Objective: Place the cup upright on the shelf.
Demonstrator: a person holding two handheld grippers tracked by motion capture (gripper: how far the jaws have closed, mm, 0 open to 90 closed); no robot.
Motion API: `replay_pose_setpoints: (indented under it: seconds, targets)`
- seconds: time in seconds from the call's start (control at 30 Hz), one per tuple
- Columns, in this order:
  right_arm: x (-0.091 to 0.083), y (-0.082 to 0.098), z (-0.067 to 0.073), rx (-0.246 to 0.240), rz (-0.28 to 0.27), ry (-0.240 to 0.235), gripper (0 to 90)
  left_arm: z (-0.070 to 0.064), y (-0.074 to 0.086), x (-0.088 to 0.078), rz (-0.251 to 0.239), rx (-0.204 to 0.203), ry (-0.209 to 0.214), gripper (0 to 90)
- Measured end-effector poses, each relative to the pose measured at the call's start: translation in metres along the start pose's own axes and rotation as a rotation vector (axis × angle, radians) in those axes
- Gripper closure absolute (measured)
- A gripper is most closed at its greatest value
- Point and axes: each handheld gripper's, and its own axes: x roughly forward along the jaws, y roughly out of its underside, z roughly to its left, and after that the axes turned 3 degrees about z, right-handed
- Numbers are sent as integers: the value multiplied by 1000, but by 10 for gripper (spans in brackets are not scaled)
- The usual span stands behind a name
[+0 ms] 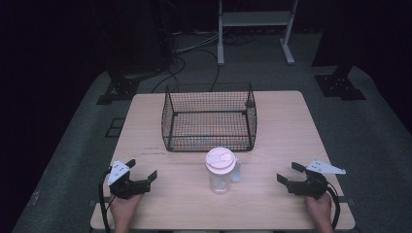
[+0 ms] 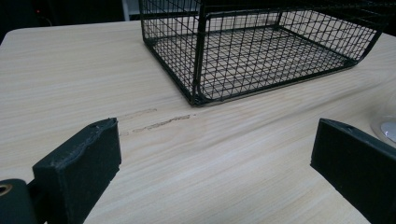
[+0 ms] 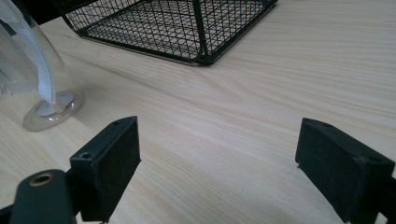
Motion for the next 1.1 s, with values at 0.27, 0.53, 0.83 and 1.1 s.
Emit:
replay_pose_setpoints:
  seconds: [0.27, 0.53, 0.83, 1.1]
  targets:
    - [0, 0, 0, 3, 0, 1, 129, -1, 0, 3, 10, 9, 8, 8]
    - [0, 0, 0, -2, -2, 1, 129, -5, -2, 3, 13, 33, 9, 8]
    - [1, 0, 1, -7, 9, 5, 129, -15, -4, 2, 1, 63, 29, 8]
    - [1, 0, 2, -11, 14, 5, 129, -27, -11, 7, 5, 98, 54, 8]
